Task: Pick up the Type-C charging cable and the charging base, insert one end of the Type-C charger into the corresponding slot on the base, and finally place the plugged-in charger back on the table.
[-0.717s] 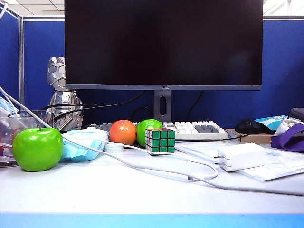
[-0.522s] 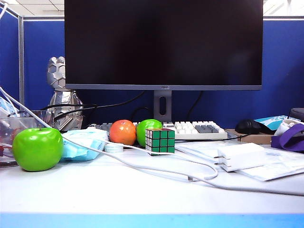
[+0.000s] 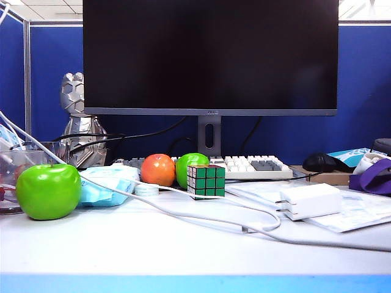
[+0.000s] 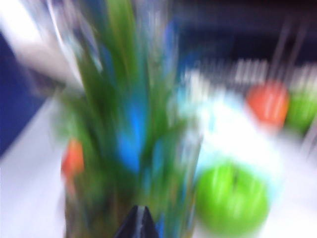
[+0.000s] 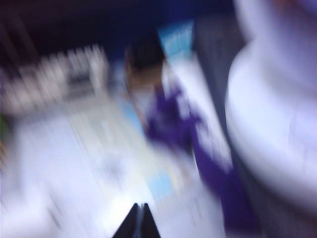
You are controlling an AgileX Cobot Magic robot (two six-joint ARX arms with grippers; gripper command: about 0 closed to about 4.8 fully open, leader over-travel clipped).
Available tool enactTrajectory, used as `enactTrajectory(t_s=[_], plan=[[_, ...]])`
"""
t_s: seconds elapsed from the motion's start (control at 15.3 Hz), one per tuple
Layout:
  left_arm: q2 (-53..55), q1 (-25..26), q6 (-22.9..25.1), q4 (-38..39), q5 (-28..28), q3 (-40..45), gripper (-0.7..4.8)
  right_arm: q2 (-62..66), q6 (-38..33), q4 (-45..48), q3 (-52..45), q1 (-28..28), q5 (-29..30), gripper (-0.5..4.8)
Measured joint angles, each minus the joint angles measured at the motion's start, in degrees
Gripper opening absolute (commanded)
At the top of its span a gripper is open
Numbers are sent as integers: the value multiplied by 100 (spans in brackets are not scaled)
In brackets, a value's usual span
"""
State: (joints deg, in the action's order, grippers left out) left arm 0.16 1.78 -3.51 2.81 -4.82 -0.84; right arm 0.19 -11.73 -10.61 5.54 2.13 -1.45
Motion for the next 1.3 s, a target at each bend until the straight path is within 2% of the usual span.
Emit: enactTrajectory(t_s=[0.13,0.2,0.39,0.59,0.72,0.78,0.98,1.11,1.3], plan=[[0,0,-323,-92,199,-306,-3,2,-52,63,564,0,0,-6],[0,0,-518,-140,485,-590,-3,15,-57,72,977,0,-2,-6],[50,0,-566,-149,815,-1032,-3,437,-52,-11,1884,0,-35,-6],[634,0,-579,-175,1130,-1696,-3,1707,-50,-85,3211,-2,-74,-6],[1209,0,-579,-195,1150,-2094,-3,2411,-52,-68,3827,0,396,-6],[1620,0,-579,-210,1150,-2428,-3,3018,-55,-37,4266,-2,938,-6],[2660,0,-352,-286,793,-3484,-3,4323,-247,-557,5136,-11,2015,-6],[3591,0,-271,-286,81,-4323,-3,4983,-385,-914,5499,-15,2461,-6],[4828,-7,-264,44,-1154,-5346,-3,5324,-328,-1259,5608,-20,3112,-6]])
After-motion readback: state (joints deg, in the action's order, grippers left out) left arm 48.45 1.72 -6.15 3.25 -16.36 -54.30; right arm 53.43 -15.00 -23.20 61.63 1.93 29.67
